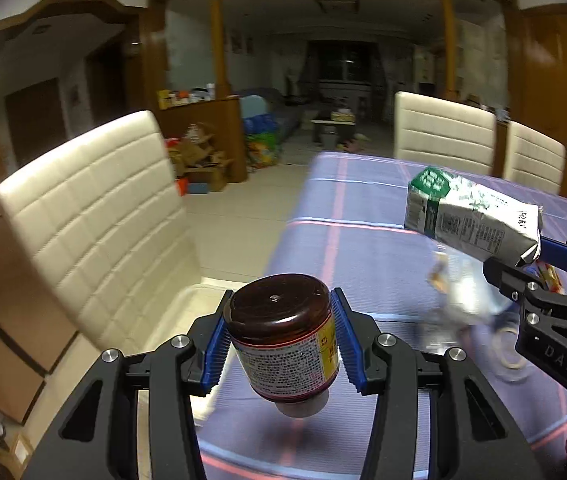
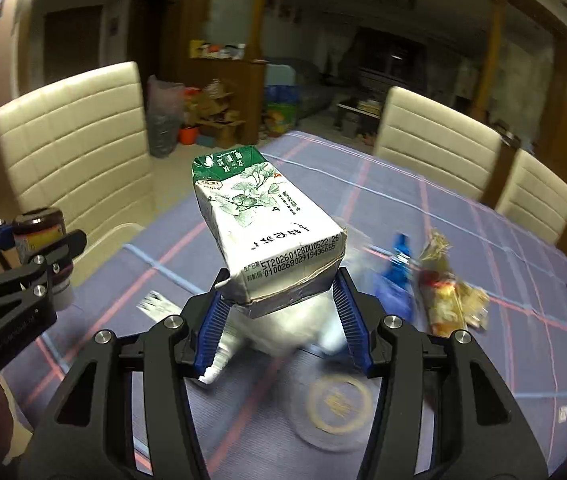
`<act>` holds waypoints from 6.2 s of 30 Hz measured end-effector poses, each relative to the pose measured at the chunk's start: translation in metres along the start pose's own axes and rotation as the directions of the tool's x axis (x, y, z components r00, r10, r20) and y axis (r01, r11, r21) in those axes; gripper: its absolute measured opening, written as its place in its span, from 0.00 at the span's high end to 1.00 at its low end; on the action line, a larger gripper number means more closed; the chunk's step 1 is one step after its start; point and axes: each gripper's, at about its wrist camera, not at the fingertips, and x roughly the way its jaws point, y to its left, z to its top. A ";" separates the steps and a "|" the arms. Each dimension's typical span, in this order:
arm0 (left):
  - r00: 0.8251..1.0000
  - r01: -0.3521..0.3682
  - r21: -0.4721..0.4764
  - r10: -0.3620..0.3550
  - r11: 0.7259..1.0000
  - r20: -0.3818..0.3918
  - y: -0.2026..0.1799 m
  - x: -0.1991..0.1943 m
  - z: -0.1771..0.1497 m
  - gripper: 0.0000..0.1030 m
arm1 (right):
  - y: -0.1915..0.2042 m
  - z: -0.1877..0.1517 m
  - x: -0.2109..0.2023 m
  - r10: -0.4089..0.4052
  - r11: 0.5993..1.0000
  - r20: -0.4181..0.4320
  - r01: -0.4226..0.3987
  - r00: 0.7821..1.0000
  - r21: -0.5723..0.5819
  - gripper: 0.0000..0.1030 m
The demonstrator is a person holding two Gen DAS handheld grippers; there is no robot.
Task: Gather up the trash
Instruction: 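Carry both items to the clear bin on the chair and open both grippers, then grasp the blue cup with the right gripper while the left gripper grasps the clear tray, then carry the blue cup and clear tray to the bin and release both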
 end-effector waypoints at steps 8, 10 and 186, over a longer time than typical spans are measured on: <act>0.992 -0.126 -0.081 0.125 0.989 -0.016 0.072 0.011 -0.005 0.55 | 0.070 0.027 0.034 0.159 0.985 -0.042 -0.161 0.986 -0.059 0.68; 0.990 -0.141 -0.113 0.139 0.984 -0.031 0.088 0.015 -0.007 0.55 | 0.083 0.030 0.046 0.155 0.983 -0.058 -0.159 0.986 -0.087 0.75; 0.993 -0.109 -0.019 0.108 0.994 -0.039 0.060 0.058 -0.004 0.54 | 0.074 0.040 0.082 0.113 0.994 -0.110 -0.113 0.988 0.006 0.48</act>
